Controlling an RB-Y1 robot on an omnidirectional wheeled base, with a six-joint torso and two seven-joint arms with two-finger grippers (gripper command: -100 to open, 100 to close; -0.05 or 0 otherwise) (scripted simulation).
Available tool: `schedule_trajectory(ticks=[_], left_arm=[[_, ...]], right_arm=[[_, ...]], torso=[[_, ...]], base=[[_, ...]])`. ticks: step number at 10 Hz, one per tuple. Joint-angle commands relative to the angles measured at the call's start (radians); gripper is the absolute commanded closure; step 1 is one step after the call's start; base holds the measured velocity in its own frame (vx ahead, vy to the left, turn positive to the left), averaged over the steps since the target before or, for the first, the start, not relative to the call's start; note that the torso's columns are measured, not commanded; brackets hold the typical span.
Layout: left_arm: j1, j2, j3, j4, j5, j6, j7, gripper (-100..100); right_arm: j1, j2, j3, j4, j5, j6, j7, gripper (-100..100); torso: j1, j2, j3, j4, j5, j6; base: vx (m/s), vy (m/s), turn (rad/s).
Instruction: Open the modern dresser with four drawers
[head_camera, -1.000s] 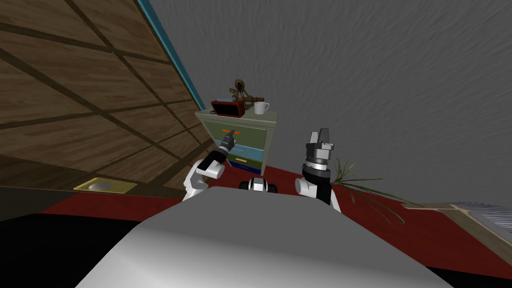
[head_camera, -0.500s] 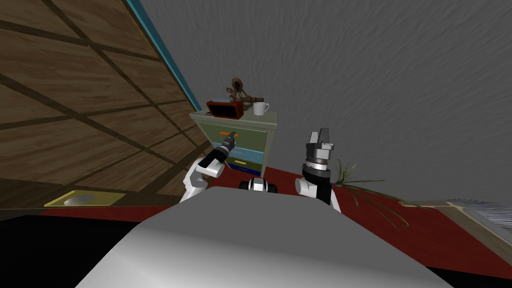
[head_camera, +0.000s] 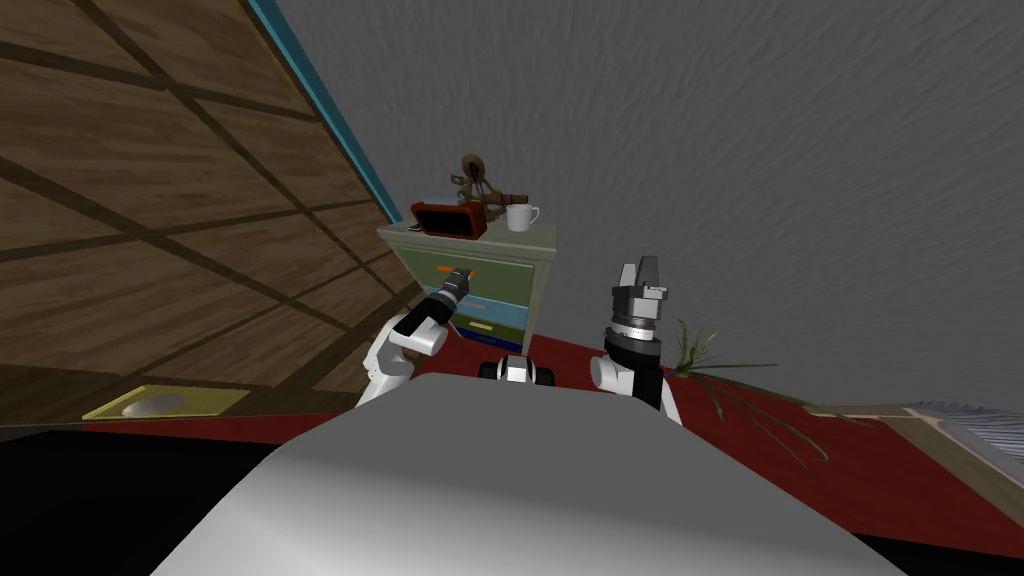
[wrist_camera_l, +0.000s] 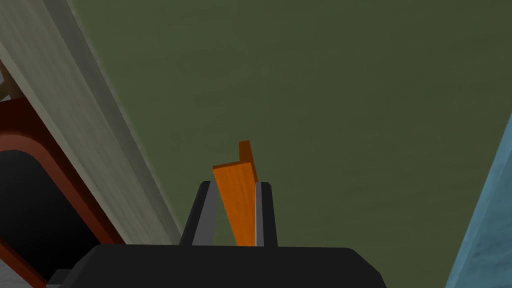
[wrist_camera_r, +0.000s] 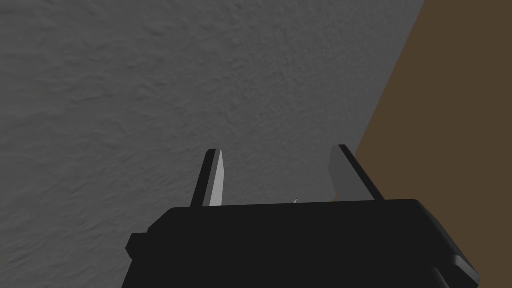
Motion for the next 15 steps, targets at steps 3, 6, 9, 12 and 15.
schedule_trajectory(ticks=[3, 6, 9, 12, 15], left_arm=[[0.021, 0.009, -0.011, -0.027, 0.0, 0.009, 0.004, 100], [0.041, 0.018, -0.023, -0.041, 0.005, 0.013, 0.005, 100], [0.026, 0.052, -0.002, -0.125, 0.024, 0.102, 0.034, -100], [0.017, 0.081, 0.014, -0.191, 0.041, 0.17, 0.056, -100], [0.008, 0.109, 0.029, -0.256, 0.058, 0.237, 0.078, -100]], right_arm=[[0.0, 0.0, 0.0, 0.0, 0.0, 0.0, 0.0, 0], [0.0, 0.0, 0.0, 0.0, 0.0, 0.0, 0.0, 0], [0.0, 0.0, 0.0, 0.0, 0.0, 0.0, 0.0, 0], [0.0, 0.0, 0.0, 0.0, 0.0, 0.0, 0.0, 0], [0.0, 0.0, 0.0, 0.0, 0.0, 0.0, 0.0, 0]], torso=[[-0.002, -0.006, -0.004, 0.002, -0.001, 0.0], [0.0, -0.009, -0.006, 0.001, -0.002, 0.001], [-0.004, -0.014, -0.009, 0.0, -0.003, 0.0], [-0.001, -0.006, -0.005, 0.003, -0.002, 0.001], [-0.001, -0.001, -0.002, 0.008, -0.004, -0.002]], base=[[-0.175, 0.021, 0.032], [-0.15, 0.039, 0.029], [0.022, 0.002, 0.031], [0.048, -0.019, 0.024], [0.026, -0.008, 0.018]])
